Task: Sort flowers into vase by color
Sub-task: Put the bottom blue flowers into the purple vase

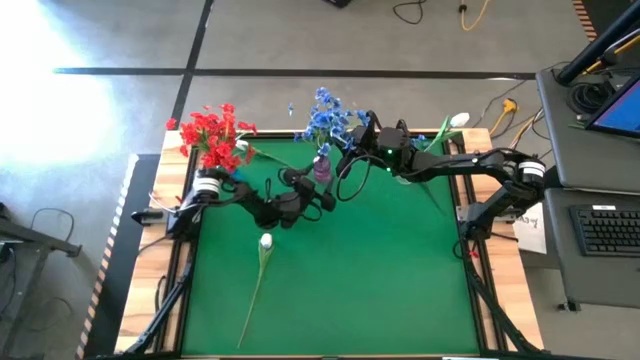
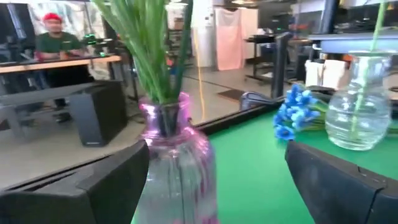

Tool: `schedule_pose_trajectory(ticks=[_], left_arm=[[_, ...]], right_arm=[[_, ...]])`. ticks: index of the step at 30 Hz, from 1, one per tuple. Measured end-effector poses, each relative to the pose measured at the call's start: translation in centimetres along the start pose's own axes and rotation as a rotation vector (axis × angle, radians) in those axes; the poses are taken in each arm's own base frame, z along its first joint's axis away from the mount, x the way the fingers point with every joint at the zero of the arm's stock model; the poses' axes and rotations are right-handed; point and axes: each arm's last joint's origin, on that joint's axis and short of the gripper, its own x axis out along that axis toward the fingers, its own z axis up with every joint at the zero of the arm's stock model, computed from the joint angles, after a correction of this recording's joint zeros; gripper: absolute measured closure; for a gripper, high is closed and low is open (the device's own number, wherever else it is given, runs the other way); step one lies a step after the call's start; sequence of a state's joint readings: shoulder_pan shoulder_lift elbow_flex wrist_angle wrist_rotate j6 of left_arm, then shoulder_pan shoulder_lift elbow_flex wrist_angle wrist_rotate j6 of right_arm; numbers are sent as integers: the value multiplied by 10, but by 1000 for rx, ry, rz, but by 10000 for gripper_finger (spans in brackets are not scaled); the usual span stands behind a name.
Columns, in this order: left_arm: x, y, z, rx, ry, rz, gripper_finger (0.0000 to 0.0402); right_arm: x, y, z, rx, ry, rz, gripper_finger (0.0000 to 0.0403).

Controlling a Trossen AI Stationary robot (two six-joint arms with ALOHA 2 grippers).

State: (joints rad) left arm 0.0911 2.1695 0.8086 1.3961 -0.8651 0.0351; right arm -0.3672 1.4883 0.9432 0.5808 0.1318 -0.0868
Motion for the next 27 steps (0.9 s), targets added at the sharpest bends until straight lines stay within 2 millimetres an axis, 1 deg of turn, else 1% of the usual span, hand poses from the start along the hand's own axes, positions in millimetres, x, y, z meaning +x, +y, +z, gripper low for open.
schedule_pose_trajectory(ticks=[4, 8, 13, 24, 27], left_arm=[[9, 4, -10, 3, 3, 43, 45], [11, 5, -22, 36, 27, 57, 44], [12, 6, -23, 28, 18, 61, 44], [23, 18, -23, 8, 0, 67, 44], [26, 19, -23, 8, -1, 42, 44]], right_arm=[[0, 0, 0, 0, 1, -1, 385], [0, 0, 0, -1, 1, -1, 385], [0, 0, 0, 0, 1, -1, 385], [0, 0, 0, 0, 2, 0, 385], [0, 0, 0, 0, 2, 1, 385]])
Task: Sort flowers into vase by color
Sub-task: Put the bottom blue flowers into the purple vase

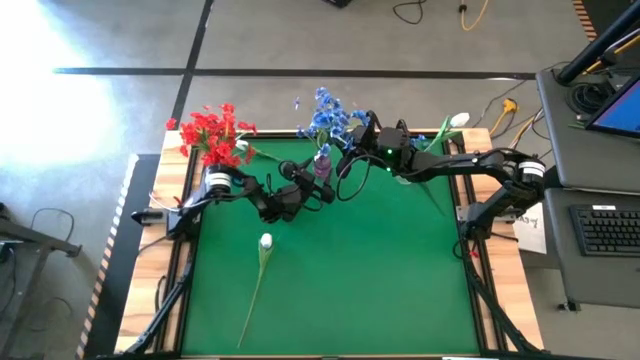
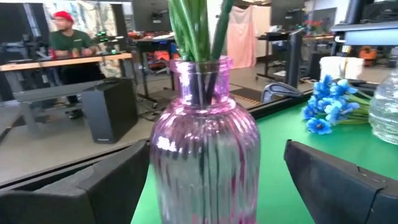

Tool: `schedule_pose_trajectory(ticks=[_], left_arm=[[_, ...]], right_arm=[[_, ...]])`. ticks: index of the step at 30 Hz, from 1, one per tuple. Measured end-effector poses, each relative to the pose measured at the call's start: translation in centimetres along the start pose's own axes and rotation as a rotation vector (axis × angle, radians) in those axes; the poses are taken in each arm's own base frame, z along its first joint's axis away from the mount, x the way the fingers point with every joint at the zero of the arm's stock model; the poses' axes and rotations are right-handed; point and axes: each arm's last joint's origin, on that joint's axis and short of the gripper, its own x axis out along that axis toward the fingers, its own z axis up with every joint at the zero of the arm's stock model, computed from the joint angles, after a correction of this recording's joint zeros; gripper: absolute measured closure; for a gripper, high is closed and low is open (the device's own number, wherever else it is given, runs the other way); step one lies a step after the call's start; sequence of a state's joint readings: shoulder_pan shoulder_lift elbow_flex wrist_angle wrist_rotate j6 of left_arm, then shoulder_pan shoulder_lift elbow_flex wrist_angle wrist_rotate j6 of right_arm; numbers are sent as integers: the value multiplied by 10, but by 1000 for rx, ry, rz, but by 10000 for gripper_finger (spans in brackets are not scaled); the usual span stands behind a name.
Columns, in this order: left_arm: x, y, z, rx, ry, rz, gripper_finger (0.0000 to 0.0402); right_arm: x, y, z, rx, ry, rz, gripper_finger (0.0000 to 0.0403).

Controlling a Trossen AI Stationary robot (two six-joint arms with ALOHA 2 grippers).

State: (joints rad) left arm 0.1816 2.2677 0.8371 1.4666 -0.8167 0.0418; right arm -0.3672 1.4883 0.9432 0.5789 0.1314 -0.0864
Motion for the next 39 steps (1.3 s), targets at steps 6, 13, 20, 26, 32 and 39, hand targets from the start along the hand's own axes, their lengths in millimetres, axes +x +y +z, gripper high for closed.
schedule_pose_trajectory(ticks=[6, 13, 20, 26, 32, 39], left_arm=[[6, 6, 0, -15, 0, 0, 44], [10, 8, 0, -17, -2, -37, 44], [16, 6, 1, -11, 4, -46, 44], [18, 6, 1, 14, 12, -46, 45], [18, 6, 1, 20, 13, -44, 63], [18, 7, -1, 32, 27, -38, 105]], right_arm=[[0, 0, 0, 0, 0, 0, 385], [0, 0, 0, 9, 0, 0, 385], [0, 0, 0, 10, 1, 0, 385], [0, 0, 0, 9, 1, 1, 385], [0, 0, -1, 6, 5, 1, 385], [0, 0, -1, 3, 6, 1, 385]])
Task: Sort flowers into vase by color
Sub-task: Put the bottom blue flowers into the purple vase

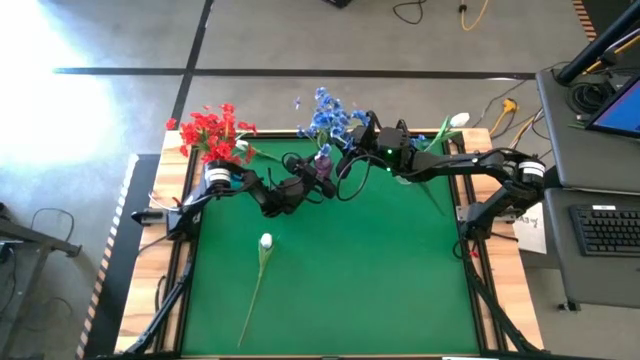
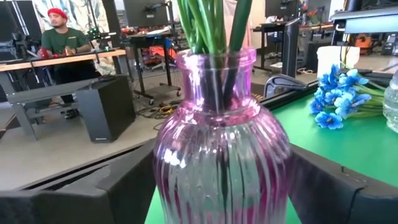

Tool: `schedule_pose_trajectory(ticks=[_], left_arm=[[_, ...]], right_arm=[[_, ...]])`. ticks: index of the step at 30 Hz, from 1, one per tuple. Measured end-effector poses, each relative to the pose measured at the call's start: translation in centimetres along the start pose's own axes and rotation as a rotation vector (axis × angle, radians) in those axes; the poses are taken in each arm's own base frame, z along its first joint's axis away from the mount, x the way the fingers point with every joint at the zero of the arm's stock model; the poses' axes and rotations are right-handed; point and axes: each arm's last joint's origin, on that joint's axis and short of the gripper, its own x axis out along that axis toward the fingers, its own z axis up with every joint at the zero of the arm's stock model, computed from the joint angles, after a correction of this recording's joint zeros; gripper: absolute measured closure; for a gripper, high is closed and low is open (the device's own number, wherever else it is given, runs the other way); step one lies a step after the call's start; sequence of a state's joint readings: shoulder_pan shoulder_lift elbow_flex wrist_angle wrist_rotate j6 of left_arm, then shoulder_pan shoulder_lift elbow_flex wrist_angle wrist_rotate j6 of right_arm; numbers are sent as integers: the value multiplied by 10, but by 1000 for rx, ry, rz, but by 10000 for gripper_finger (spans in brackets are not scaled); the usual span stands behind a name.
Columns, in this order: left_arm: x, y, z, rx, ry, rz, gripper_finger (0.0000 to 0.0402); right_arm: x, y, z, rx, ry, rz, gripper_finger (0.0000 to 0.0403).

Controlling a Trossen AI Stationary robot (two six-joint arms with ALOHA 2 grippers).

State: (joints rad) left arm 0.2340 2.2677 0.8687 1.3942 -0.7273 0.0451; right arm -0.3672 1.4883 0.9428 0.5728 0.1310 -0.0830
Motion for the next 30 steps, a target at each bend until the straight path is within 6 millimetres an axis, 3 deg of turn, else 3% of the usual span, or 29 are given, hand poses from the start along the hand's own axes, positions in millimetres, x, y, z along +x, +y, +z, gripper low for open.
schedule_pose_trajectory(ticks=[19, 30], left_arm=[[0, 0, -1, -9, 11, -3, 123], [-1, -1, -1, -7, 16, -14, 123]], right_arm=[[1, 1, -2, -14, 0, 10, 385], [15, 5, -29, -51, 81, 43, 385]])
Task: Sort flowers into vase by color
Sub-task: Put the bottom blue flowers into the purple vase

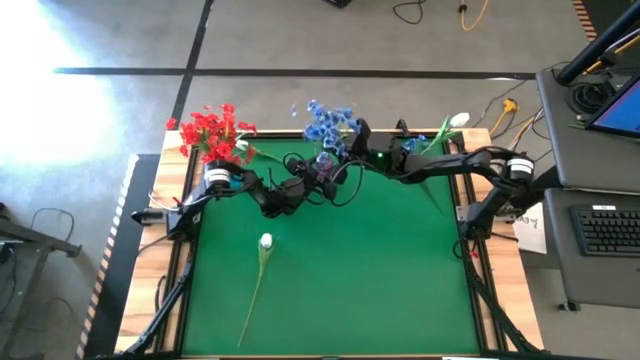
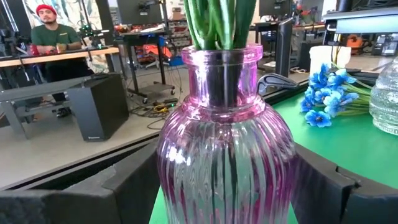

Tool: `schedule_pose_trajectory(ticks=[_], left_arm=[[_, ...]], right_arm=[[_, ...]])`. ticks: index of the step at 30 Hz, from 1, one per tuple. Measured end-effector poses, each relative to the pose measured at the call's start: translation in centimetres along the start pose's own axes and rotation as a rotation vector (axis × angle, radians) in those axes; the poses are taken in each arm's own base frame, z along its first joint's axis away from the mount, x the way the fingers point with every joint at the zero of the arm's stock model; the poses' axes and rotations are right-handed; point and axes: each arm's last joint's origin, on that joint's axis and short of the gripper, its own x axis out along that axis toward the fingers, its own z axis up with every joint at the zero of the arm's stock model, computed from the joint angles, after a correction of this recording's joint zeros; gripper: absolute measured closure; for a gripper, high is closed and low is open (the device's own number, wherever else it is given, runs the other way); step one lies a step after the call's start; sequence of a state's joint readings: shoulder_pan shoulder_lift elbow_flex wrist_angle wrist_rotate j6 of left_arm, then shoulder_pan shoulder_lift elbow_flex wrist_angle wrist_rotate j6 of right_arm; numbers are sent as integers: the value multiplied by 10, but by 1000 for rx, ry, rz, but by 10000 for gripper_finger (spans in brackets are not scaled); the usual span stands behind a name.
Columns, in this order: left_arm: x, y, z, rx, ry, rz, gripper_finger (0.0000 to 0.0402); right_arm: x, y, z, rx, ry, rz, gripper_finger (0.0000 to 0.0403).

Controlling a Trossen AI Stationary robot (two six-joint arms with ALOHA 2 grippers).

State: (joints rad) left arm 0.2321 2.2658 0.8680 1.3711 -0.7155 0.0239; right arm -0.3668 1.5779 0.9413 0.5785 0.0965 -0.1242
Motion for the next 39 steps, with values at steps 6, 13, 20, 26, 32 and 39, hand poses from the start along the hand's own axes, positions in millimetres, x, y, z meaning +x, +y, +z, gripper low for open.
schedule_pose_trajectory(ticks=[6, 13, 20, 26, 32, 39], left_arm=[[0, 0, 0, 0, 1, 1, 123], [0, 0, 0, 2, 3, 2, 123], [0, 0, -1, 6, 8, 4, 123], [0, 0, -2, 11, 14, 5, 123], [0, 0, -2, 13, 15, 5, 123], [0, 0, -2, -14, 17, 8, 123]], right_arm=[[6, 2, -11, -1, 27, -5, 385], [11, 3, -20, -11, 56, -2, 385], [14, 4, -25, -15, 71, -3, 385], [14, 4, -25, -15, 70, -3, 385], [14, 4, -25, -15, 70, -2, 385], [14, 4, -23, -36, 54, -2, 381]])
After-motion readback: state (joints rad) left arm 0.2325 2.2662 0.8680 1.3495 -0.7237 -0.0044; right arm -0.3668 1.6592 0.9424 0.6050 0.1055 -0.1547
